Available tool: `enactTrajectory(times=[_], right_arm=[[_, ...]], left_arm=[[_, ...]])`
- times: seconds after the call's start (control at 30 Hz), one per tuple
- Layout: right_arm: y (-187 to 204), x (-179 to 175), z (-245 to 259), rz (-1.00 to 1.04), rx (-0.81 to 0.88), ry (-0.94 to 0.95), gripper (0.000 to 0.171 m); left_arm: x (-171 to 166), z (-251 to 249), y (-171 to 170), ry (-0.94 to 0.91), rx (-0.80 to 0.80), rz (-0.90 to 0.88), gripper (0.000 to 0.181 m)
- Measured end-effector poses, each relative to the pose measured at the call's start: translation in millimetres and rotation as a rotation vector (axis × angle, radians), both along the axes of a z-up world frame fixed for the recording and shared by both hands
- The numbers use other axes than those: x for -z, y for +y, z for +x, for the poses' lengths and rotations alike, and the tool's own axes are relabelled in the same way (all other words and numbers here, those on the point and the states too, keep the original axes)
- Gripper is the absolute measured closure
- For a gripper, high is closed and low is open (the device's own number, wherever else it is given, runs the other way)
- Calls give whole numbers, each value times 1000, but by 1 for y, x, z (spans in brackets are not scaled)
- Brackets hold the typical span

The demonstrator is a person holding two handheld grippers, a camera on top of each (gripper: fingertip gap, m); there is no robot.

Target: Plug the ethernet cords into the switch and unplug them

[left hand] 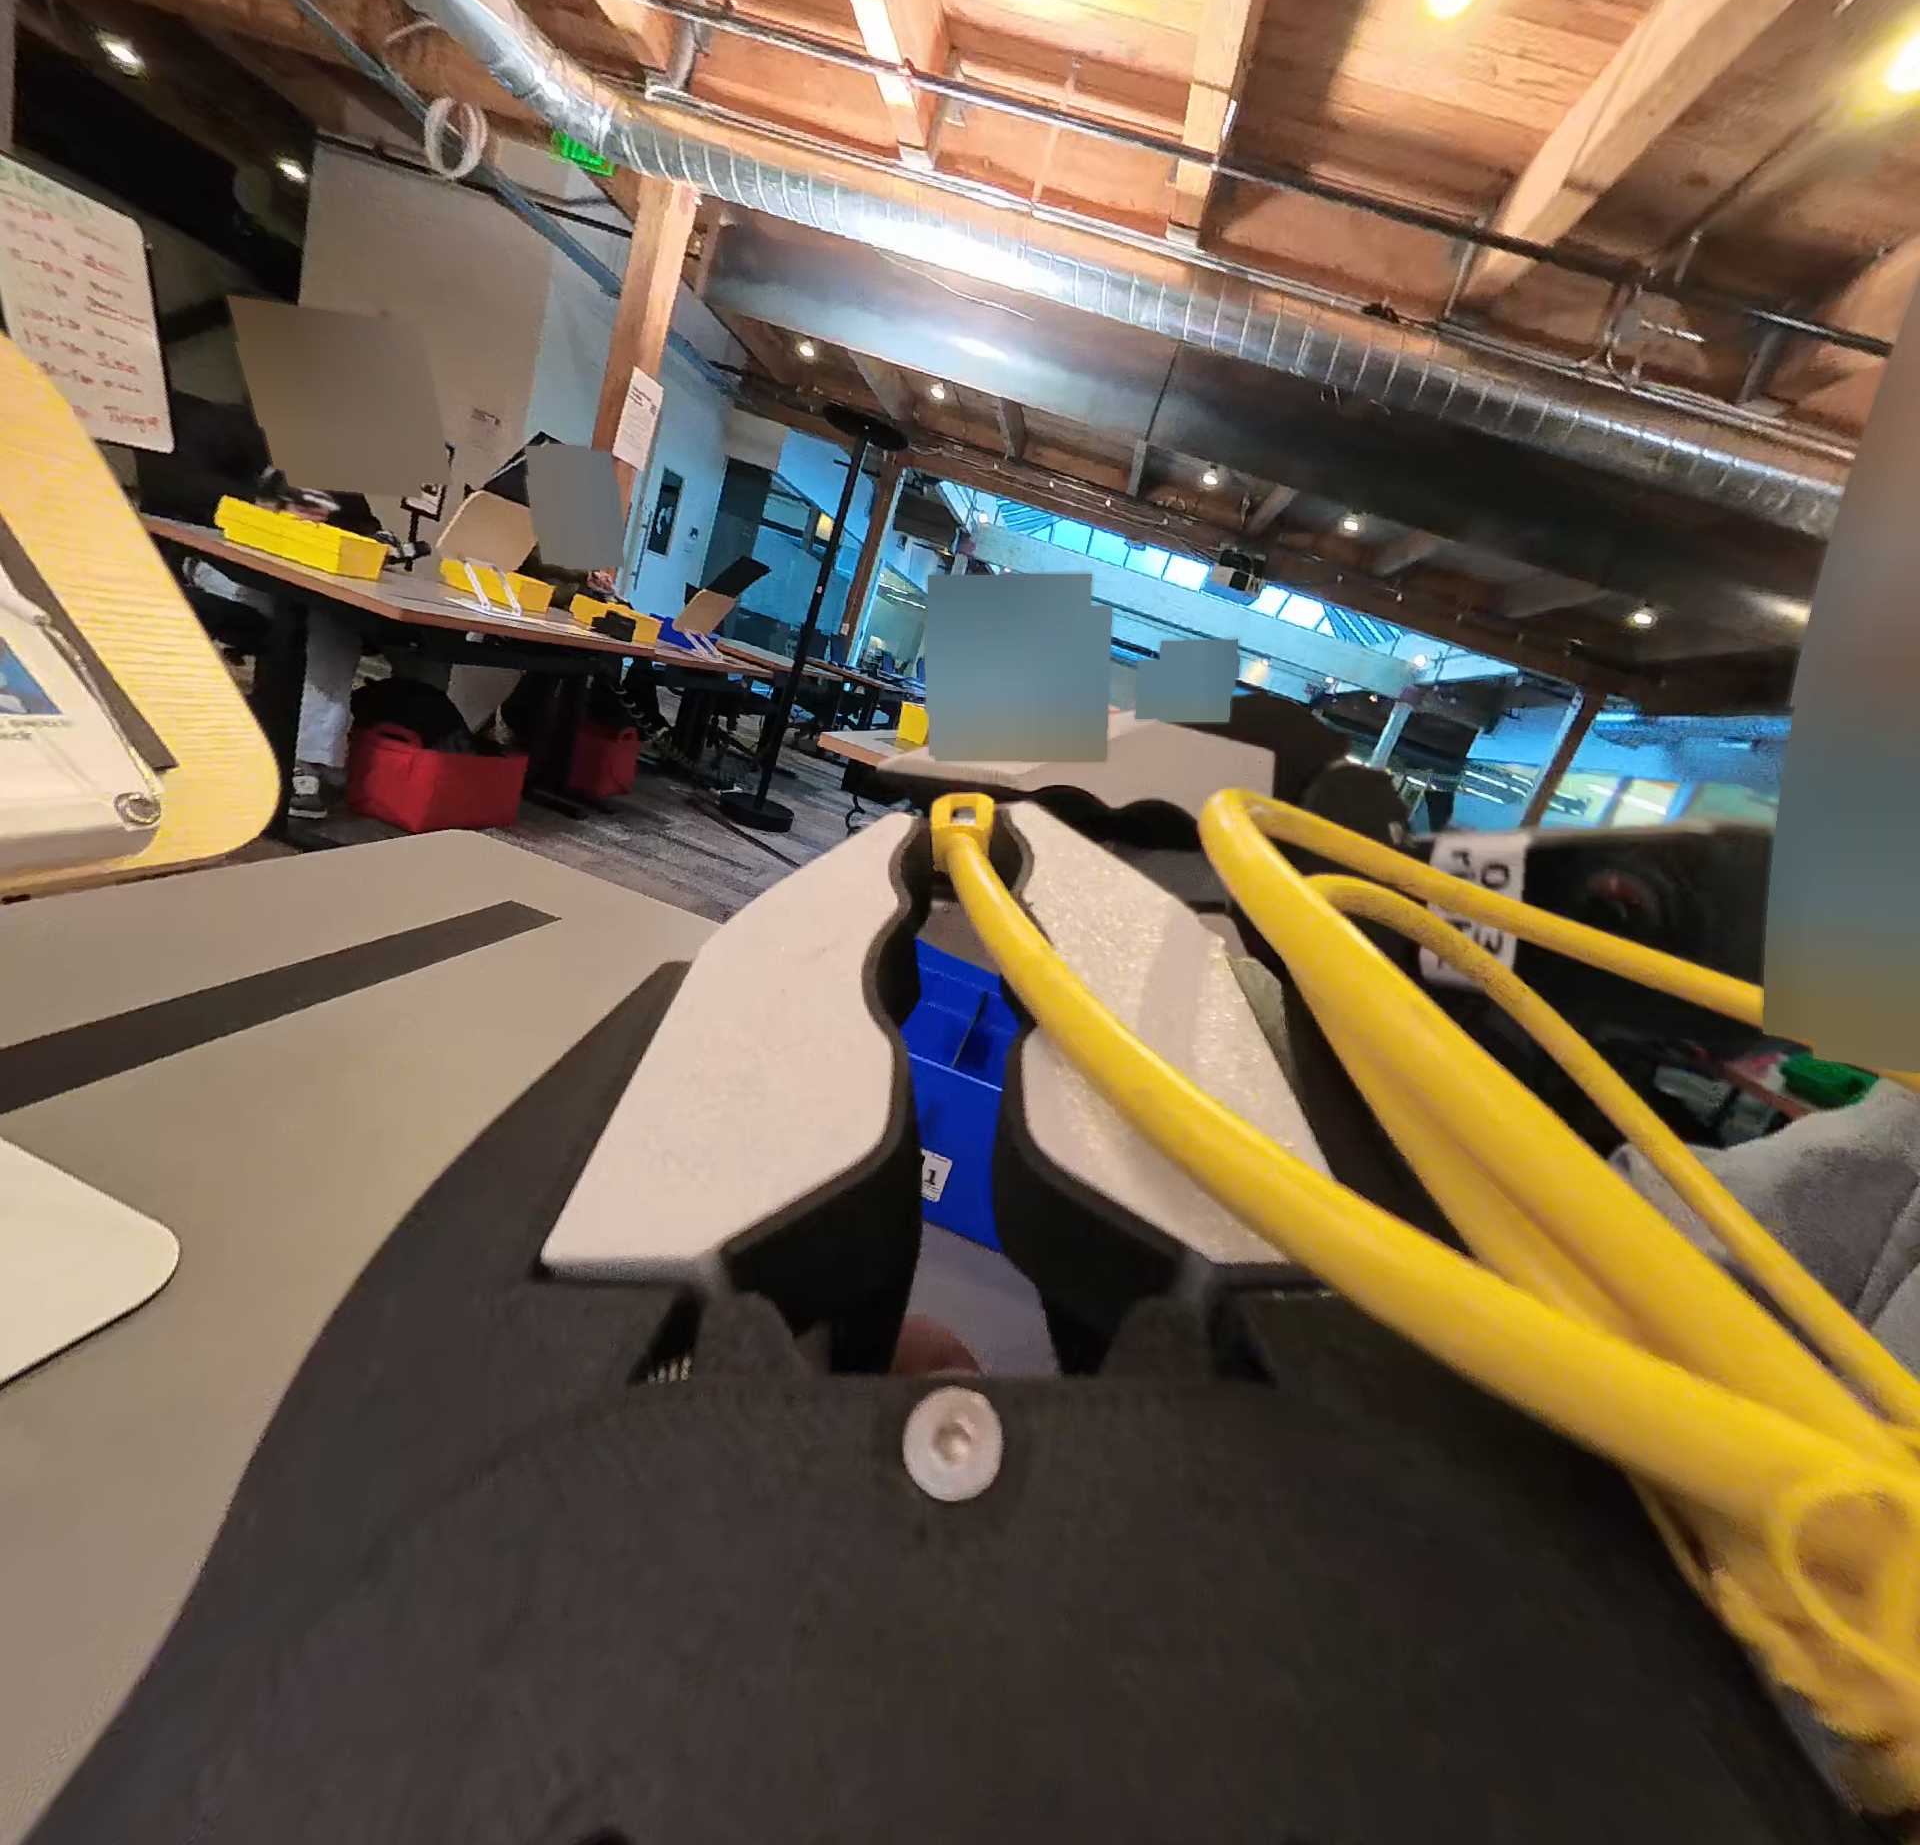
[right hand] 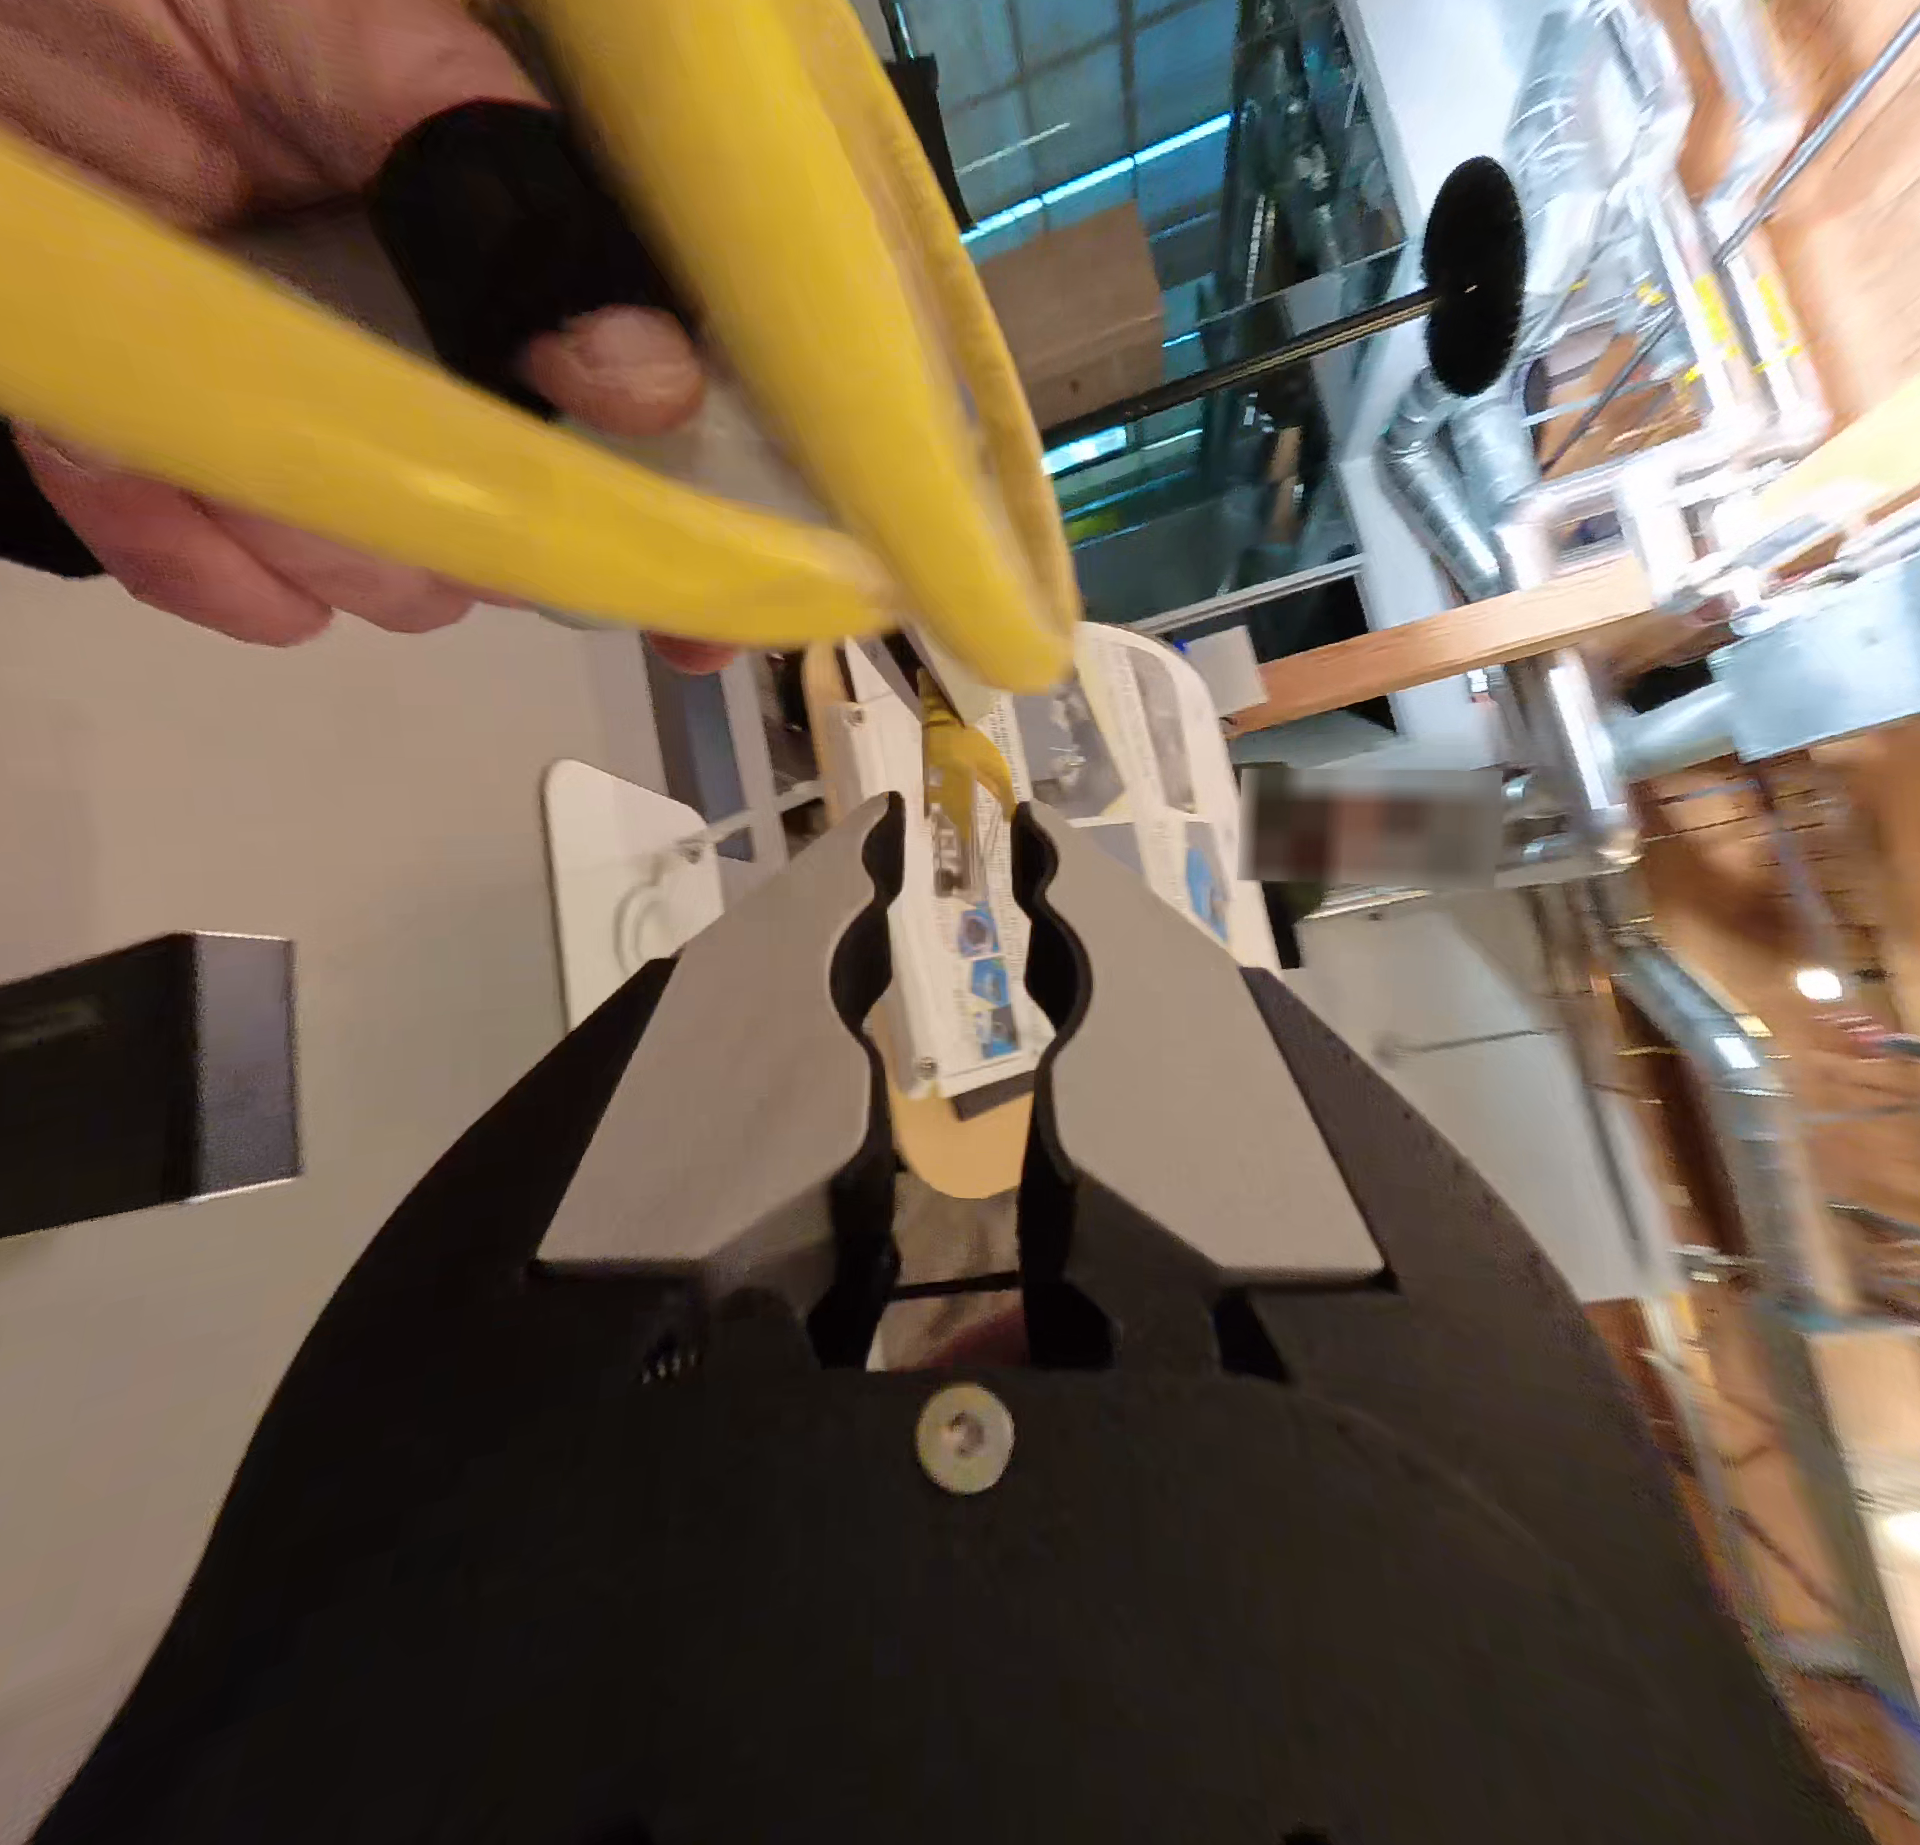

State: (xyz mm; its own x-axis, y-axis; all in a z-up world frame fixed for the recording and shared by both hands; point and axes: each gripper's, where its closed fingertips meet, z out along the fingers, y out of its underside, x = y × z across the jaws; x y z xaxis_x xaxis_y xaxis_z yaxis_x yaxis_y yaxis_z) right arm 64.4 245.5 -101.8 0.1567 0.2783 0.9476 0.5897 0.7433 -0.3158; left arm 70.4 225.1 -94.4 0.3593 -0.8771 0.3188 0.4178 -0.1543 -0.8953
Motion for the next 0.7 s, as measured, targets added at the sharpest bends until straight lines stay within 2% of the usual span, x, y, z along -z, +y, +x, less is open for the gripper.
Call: enactTrajectory(times=[0.1, 0.37, 0.47, 0.6, 0.7], right_arm=[[-1, -1, -4, 69, 26, -6, 158], [-4, 1, -1, 32, 4, -45, 161], [-8, 0, 0, 29, -18, -55, 161], [-14, 1, 0, 40, -32, -96, 161], [-17, 2, 1, 34, -50, -108, 161]], left_arm=[[2, 0, 1, -9, -22, -23, 171], [4, 4, -3, 61, -15, 13, 171], [3, 8, -6, 113, -8, 53, 156], [6, 14, -7, 177, 17, 55, 164], [5, 15, -11, 193, 56, 54, 163]])
